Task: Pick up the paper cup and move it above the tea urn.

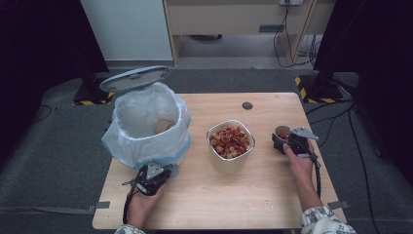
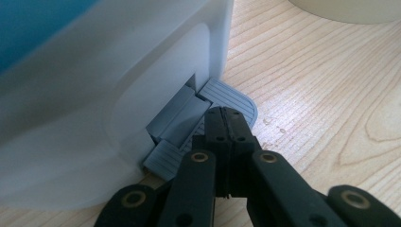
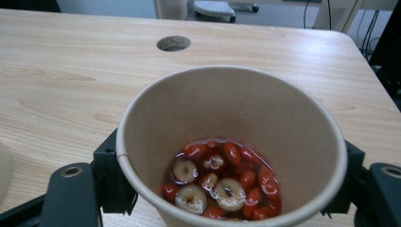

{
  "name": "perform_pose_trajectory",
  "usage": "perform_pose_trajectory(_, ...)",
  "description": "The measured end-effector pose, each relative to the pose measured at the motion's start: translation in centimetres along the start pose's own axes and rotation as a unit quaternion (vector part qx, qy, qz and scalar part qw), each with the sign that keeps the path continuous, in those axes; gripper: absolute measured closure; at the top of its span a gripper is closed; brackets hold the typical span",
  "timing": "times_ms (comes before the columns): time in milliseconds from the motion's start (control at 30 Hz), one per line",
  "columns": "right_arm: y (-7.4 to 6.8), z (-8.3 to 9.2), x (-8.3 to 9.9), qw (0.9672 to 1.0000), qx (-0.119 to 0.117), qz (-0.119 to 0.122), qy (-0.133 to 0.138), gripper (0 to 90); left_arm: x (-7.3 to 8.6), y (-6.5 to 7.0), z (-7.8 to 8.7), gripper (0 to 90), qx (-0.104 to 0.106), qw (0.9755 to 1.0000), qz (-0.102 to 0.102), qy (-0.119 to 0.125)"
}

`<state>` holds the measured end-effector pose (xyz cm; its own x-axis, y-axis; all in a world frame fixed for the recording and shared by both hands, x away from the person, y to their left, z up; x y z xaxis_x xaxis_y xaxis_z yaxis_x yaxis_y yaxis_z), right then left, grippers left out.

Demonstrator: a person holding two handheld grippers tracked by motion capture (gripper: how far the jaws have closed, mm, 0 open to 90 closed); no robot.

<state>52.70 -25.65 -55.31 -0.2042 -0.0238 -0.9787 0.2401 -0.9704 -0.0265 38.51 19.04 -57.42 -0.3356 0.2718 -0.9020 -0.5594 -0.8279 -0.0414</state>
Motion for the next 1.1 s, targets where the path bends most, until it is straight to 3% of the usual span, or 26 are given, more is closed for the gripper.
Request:
perform_pose_trajectory(367,0.4,1.3,-1.8,0.9998,-0.011,0.009,0.016,27.1,0.0,0.0,0.0,89.2,-0.001,1.0,0.0,0.0)
perform_pose_trajectory(1100,-0.5,2.6,-8.9,0.9971,-0.042,0.034,0.053,27.9,0.0,0.0,0.0,89.2,-0.001,1.0,-0.001,-0.001)
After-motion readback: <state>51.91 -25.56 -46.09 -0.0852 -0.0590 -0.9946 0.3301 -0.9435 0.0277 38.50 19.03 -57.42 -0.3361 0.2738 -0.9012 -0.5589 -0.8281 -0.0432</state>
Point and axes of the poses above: each handheld gripper's, and its own axes: z roughly backward along the jaws, x roughly out of its underside, y roughly to its right, the point moved 8 cm from there along -z, roughly forward along the jaws, and after that the axes turned 15 degrees about y, right-handed, at the moved point
